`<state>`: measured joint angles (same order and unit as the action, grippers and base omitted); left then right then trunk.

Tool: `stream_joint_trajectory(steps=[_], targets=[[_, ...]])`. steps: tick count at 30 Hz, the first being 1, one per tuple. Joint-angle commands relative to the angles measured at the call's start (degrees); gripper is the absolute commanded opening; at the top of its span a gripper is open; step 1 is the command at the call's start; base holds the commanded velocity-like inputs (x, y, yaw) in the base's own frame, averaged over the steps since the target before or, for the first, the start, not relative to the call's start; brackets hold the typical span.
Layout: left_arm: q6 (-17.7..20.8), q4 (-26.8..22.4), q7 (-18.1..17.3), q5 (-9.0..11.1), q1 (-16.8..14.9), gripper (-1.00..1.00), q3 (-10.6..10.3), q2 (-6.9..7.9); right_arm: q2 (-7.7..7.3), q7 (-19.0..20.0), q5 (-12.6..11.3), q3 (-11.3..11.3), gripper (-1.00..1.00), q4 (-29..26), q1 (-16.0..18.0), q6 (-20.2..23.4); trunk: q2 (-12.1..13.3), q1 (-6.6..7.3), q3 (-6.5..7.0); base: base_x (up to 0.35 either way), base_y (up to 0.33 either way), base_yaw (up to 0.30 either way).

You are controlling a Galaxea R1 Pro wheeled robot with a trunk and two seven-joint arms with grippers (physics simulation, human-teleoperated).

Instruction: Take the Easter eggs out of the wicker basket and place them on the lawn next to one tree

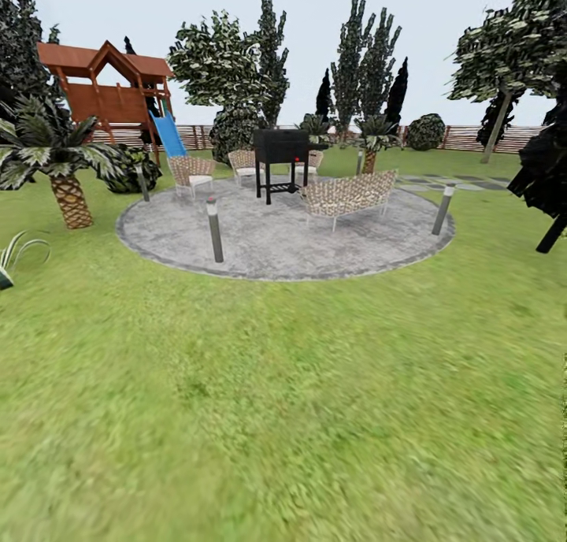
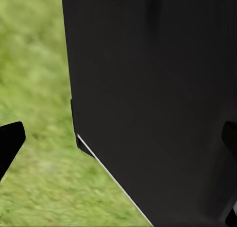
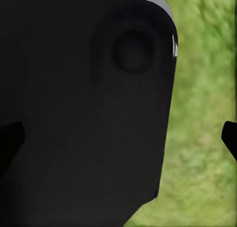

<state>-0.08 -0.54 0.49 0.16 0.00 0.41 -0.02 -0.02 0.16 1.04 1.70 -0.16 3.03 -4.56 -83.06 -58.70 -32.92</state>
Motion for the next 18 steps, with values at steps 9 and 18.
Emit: stream_joint_trajectory(steps=[9, 18], targets=[[-0.01, -0.05, 0.03, 0.01, 0.00, 1.00, 0.03, -0.06, 0.02, 0.02, 0.10, 0.15, 1.00, 0.07, 0.05, -0.18, -0.02, -0.03, -0.05, 0.325, 0.000, -0.262], [-0.01, -0.05, 0.04, 0.01, 0.00, 1.00, 0.03, -0.07, 0.10, 0.02, 0.13, 0.15, 1.00, 0.07, 0.05, -0.18, -0.02, -0.03, -0.05, 0.325, 0.000, -0.185]])
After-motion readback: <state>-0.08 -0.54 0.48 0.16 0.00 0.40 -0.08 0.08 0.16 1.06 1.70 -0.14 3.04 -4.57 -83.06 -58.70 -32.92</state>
